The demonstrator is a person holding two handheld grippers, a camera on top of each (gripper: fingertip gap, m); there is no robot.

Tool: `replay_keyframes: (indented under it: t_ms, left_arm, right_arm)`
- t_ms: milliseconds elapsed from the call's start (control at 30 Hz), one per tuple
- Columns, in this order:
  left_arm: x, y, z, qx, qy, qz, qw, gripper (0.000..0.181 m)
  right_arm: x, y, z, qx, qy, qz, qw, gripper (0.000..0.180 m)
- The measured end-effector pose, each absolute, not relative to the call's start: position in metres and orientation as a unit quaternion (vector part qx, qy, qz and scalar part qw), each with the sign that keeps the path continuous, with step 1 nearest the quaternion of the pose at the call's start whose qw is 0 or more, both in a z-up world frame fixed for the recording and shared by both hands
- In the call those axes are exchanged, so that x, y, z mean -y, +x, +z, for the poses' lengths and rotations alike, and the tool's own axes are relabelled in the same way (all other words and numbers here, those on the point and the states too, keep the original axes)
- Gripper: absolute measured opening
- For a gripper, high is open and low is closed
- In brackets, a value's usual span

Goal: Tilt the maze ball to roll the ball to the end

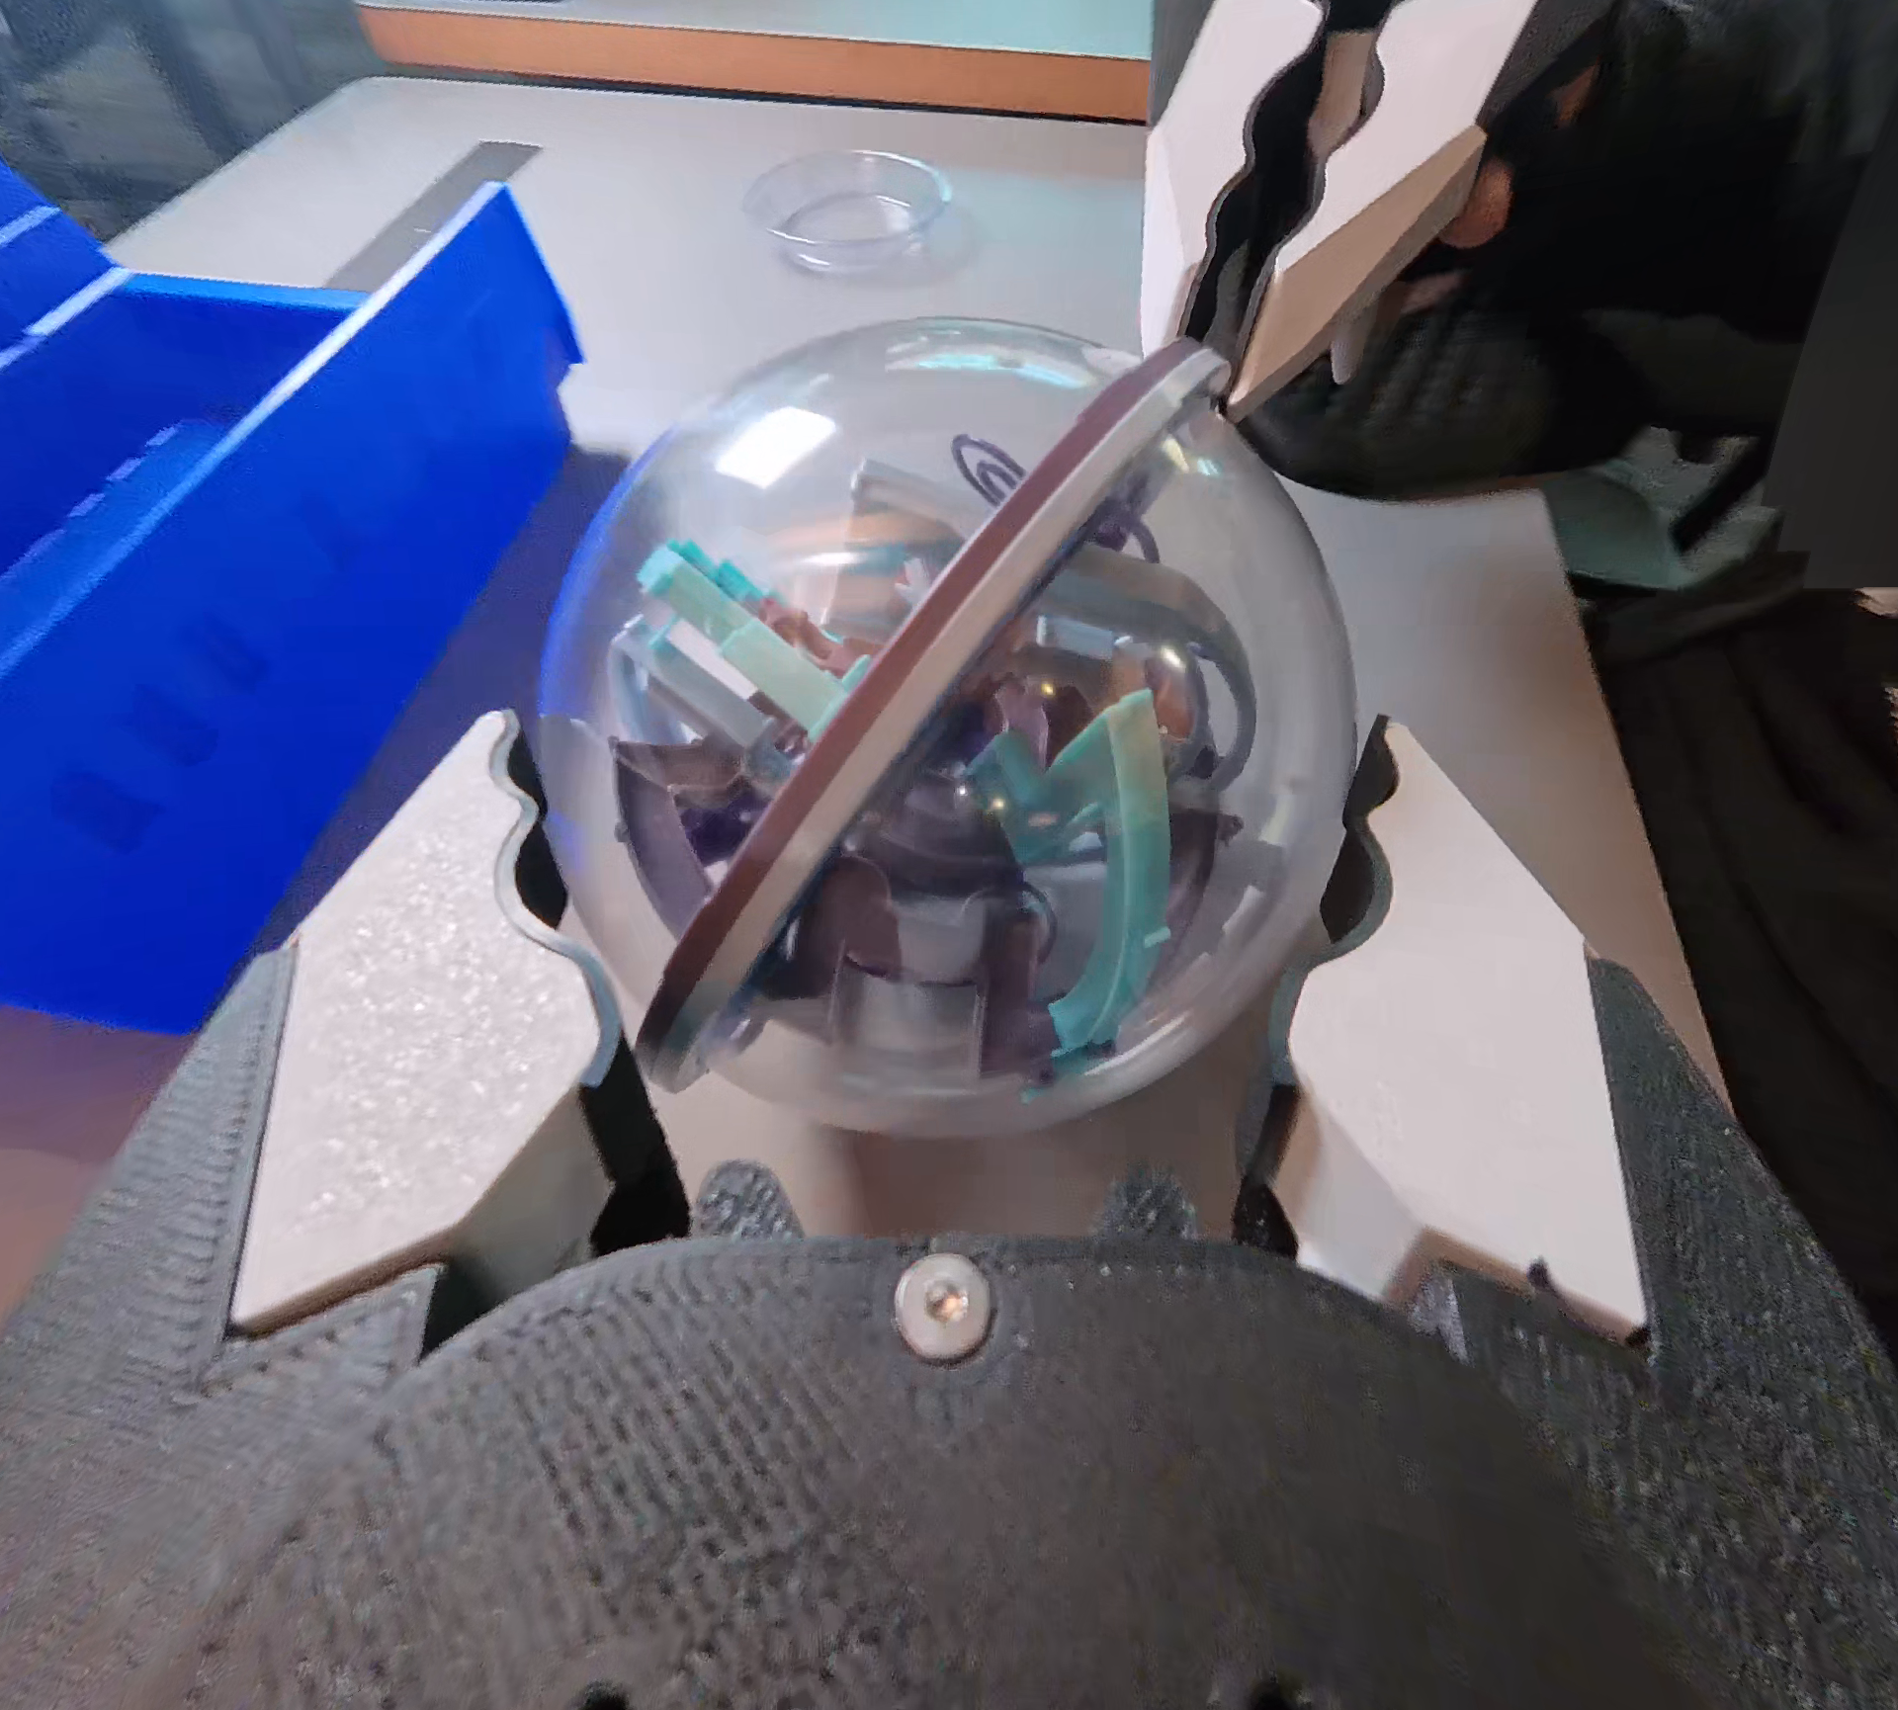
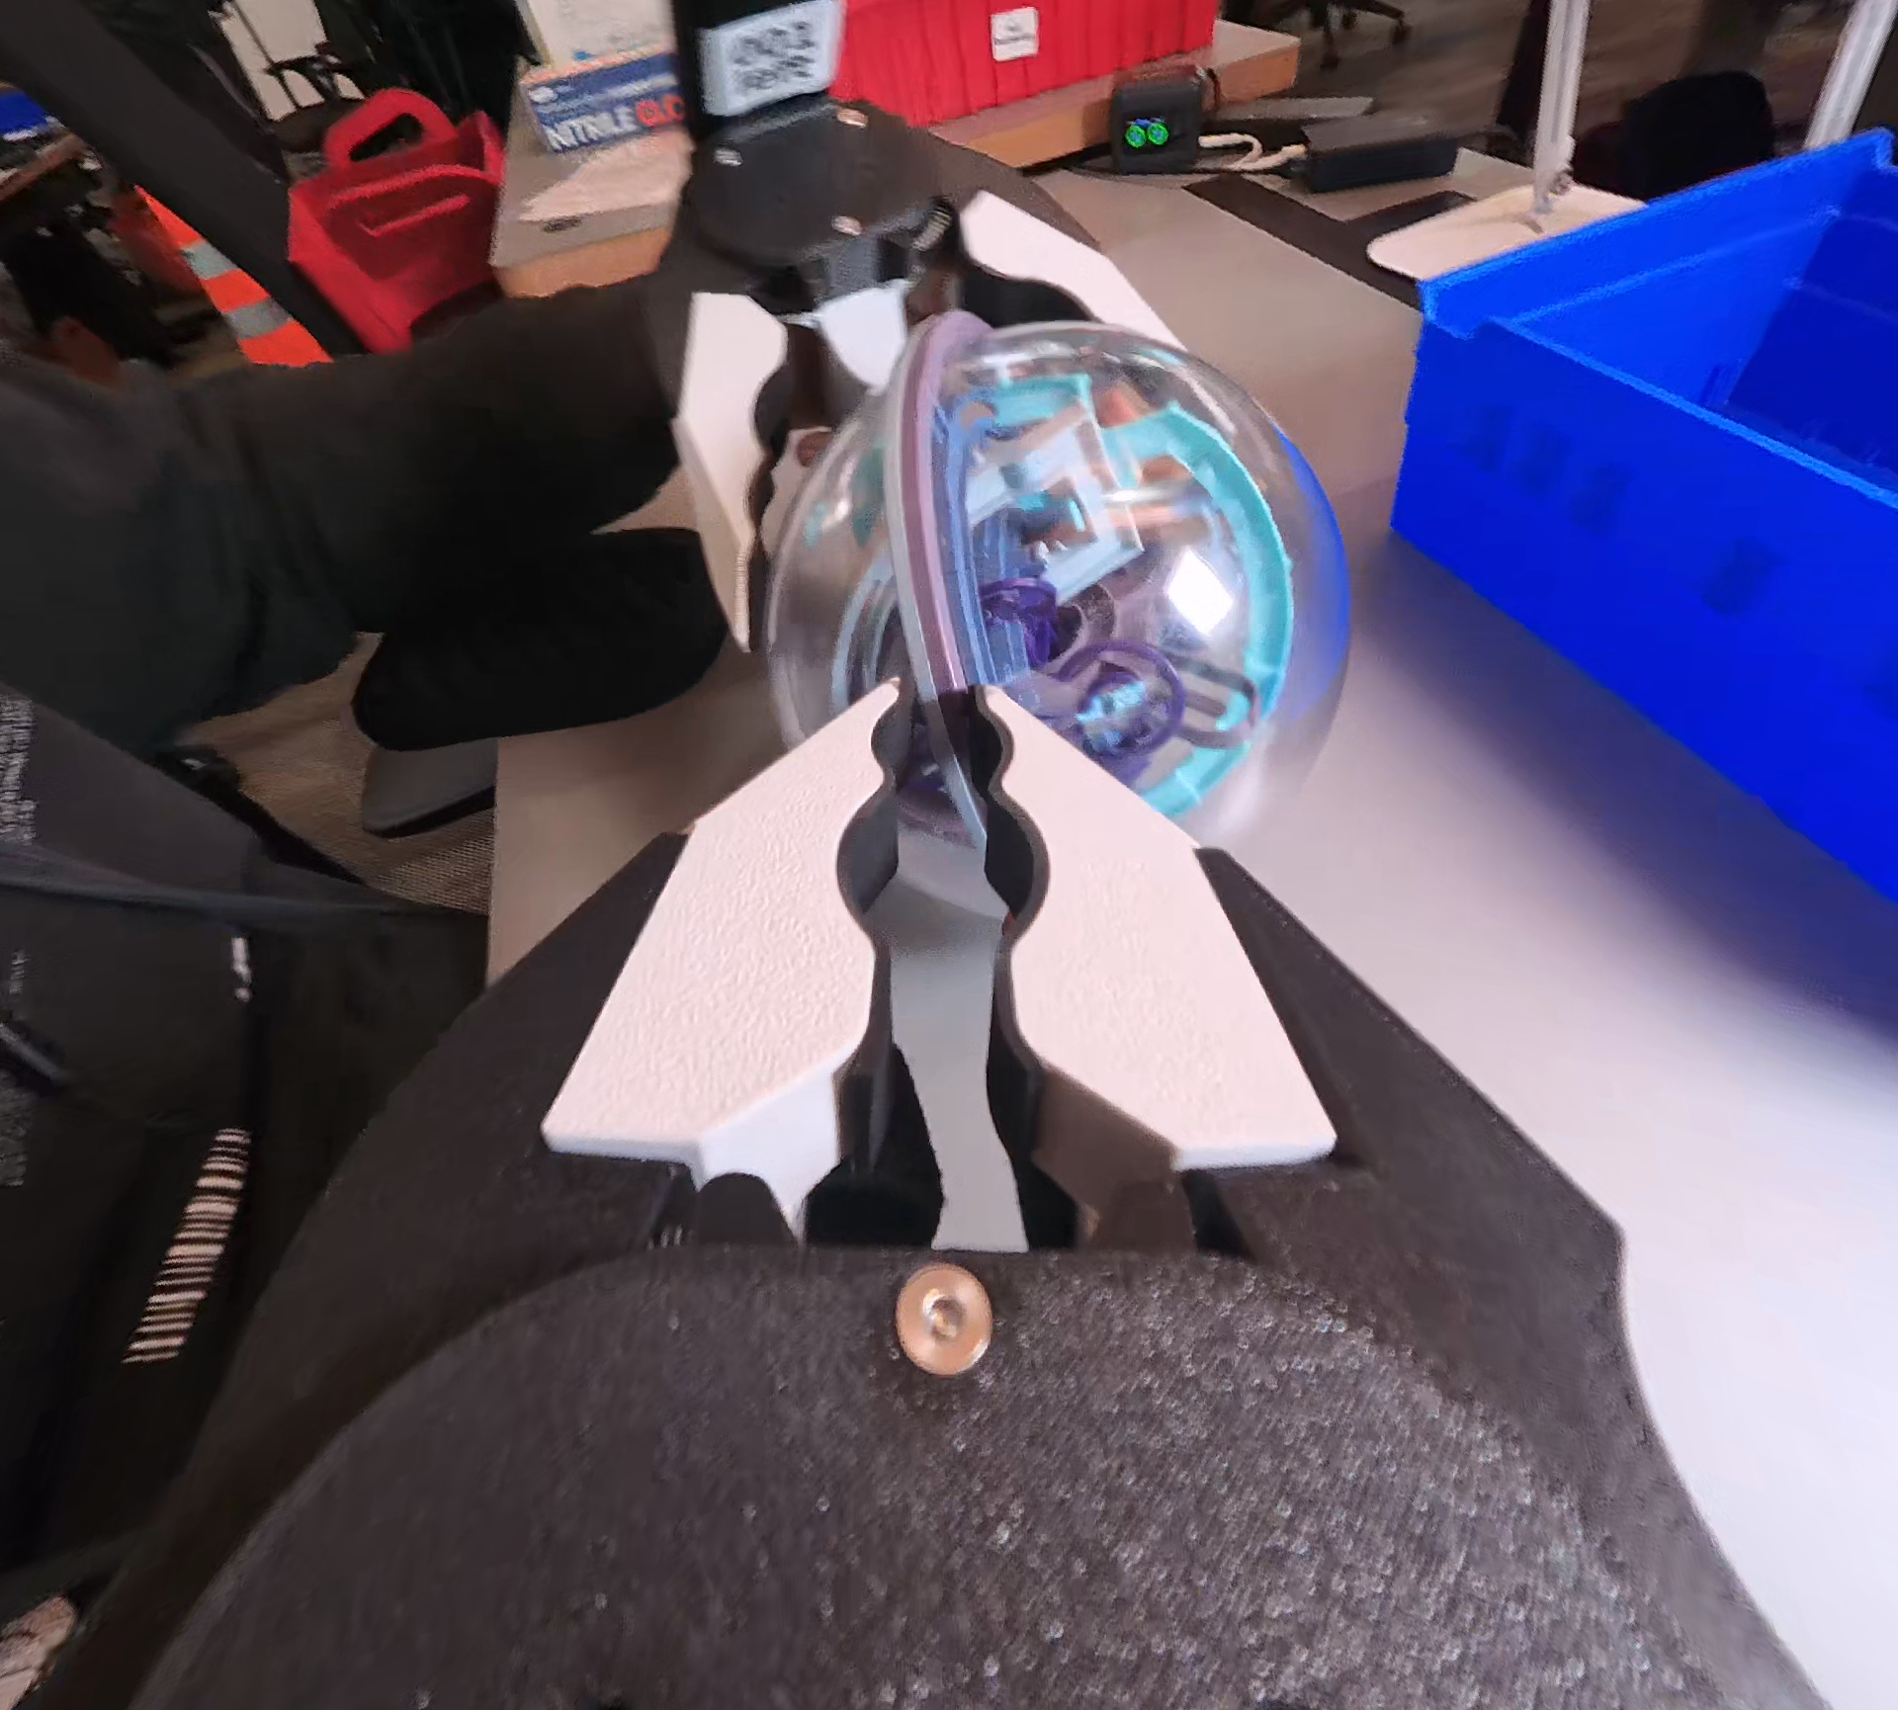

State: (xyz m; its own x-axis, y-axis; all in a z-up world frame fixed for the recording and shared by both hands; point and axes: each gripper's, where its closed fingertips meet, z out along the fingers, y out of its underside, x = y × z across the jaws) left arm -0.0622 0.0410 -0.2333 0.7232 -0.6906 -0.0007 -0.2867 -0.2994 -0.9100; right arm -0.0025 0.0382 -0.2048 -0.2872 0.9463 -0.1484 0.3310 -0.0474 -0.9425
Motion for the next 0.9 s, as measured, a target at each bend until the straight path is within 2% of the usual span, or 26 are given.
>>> replay_keyframes:
  t_ms: [67, 233, 367, 600, 733, 900]
  left_arm:
    - [-0.039, -0.062, -0.236, -0.338, -0.775, -0.235, 0.48, 0.15]
    - [-0.045, -0.063, -0.234, -0.362, -0.754, -0.29, 0.465, 0.141]
    - [-0.054, -0.056, -0.228, -0.369, -0.741, -0.311, 0.466, 0.134]
    - [-0.064, -0.044, -0.226, -0.373, -0.736, -0.311, 0.473, 0.134]
    - [-0.062, -0.05, -0.219, -0.293, -0.748, -0.258, 0.537, 0.139]
    - [-0.048, -0.048, -0.264, -0.169, -0.805, -0.227, 0.521, 0.155]
  right_arm:
    - [-0.03, -0.001, -0.199, 0.629, -0.491, 0.523, 0.3, 0.013]
    - [-0.03, 0.02, -0.178, 0.673, -0.351, 0.565, 0.322, 0.049]
    - [-0.073, 0.026, -0.207, 0.709, -0.323, 0.541, 0.317, 0.083]
    - [-0.1, 0.017, -0.25, 0.742, -0.309, 0.528, 0.273, 0.098]
    - [-0.101, 0.012, -0.257, 0.754, -0.292, 0.527, 0.262, 0.102]
    - [-0.095, 0.006, -0.265, 0.751, -0.285, 0.539, 0.252, 0.097]
